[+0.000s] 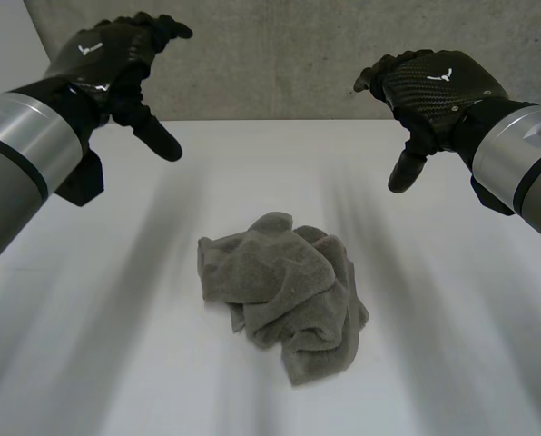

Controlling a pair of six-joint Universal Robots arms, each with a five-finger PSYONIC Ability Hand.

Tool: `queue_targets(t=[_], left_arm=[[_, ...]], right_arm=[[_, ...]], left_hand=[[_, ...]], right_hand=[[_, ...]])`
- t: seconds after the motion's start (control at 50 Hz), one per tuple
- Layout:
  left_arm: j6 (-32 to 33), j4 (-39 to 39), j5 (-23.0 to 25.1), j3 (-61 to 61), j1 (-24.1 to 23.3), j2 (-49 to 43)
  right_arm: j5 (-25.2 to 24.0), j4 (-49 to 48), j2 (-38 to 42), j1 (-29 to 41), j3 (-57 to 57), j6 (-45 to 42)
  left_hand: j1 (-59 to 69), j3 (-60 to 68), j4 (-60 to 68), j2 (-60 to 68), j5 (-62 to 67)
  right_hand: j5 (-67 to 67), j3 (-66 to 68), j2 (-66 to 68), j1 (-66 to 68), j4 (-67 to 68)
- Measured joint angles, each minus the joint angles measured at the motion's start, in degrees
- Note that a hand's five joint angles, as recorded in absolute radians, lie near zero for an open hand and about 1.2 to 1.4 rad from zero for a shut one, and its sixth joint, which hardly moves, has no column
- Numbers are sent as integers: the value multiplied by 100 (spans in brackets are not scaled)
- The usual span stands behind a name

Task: Fold the towel.

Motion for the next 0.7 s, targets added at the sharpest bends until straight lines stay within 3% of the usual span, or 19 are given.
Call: queue_targets(t=[0.42, 0.6, 0.7], left_arm=[[555, -36, 97, -44, -306, -520], [1557, -136, 459, -206, -635, -1506], [2015, -156, 549, -236, -736, -2041]], right_arm=[[188, -242, 8, -455, -21, 68], [-168, 481, 1092, -197, 79, -1110], [-233, 421, 1648, 11, 179, -1588]], left_hand=[[0, 1, -1, 0, 0], [0, 0, -1, 0, 0], [0, 0, -2, 0, 0]], right_hand=[[0, 0, 0, 0, 0], [0, 0, 0, 0, 0], [0, 0, 0, 0, 0]])
